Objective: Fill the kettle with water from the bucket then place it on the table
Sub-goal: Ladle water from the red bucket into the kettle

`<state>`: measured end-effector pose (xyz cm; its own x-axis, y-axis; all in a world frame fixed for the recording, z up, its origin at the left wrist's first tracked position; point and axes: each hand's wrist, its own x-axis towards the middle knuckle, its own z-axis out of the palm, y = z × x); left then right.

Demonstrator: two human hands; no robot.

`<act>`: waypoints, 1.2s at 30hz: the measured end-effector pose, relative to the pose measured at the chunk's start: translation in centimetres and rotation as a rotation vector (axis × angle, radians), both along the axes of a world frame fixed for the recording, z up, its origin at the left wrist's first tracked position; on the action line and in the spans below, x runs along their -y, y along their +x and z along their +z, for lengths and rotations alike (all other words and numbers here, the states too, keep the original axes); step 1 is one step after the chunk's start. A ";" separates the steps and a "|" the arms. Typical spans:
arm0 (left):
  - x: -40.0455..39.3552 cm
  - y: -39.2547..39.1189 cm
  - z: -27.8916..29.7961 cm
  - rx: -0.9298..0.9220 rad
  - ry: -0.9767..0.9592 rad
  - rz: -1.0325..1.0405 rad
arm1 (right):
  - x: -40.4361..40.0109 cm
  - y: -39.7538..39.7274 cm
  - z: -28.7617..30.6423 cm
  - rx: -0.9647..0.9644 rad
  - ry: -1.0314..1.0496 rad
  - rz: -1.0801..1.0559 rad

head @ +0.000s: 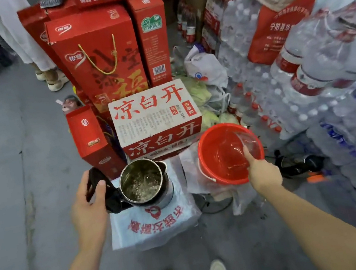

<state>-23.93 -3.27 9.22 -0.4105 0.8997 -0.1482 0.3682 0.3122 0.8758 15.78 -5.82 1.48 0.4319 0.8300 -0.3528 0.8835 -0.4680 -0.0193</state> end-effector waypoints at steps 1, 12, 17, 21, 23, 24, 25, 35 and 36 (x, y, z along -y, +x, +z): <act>0.0 0.0 -0.1 -0.013 -0.010 0.004 | -0.5 -0.1 -0.2 -0.005 -0.013 0.001; 0.0 -0.1 -0.6 -0.056 -0.021 0.038 | -4.9 -0.1 -3.8 -0.276 -0.074 -0.202; 0.2 0.5 0.4 -0.067 -0.025 0.015 | -3.3 1.2 -5.2 -0.818 0.079 -0.668; 0.1 0.6 1.1 -0.063 -0.036 -0.005 | 0.8 1.1 -3.5 -1.042 0.261 -0.765; 0.0 0.6 1.3 -0.067 -0.048 -0.012 | 2.5 0.8 -2.6 -1.074 0.340 -0.750; -0.1 0.6 1.3 -0.062 -0.049 -0.013 | 3.2 0.7 -2.2 -1.093 0.372 -0.747; -0.1 0.5 1.3 -0.063 -0.055 -0.013 | 3.7 0.6 -1.6 -1.109 0.402 -0.740; -0.5 0.0 1.2 -0.137 -0.096 -0.052 | 5.5 -3.2 6.5 -1.204 0.493 -0.487; -0.5 -0.2 1.2 -0.154 -0.103 -0.061 | 5.4 -4.1 7.0 -1.211 0.497 -0.466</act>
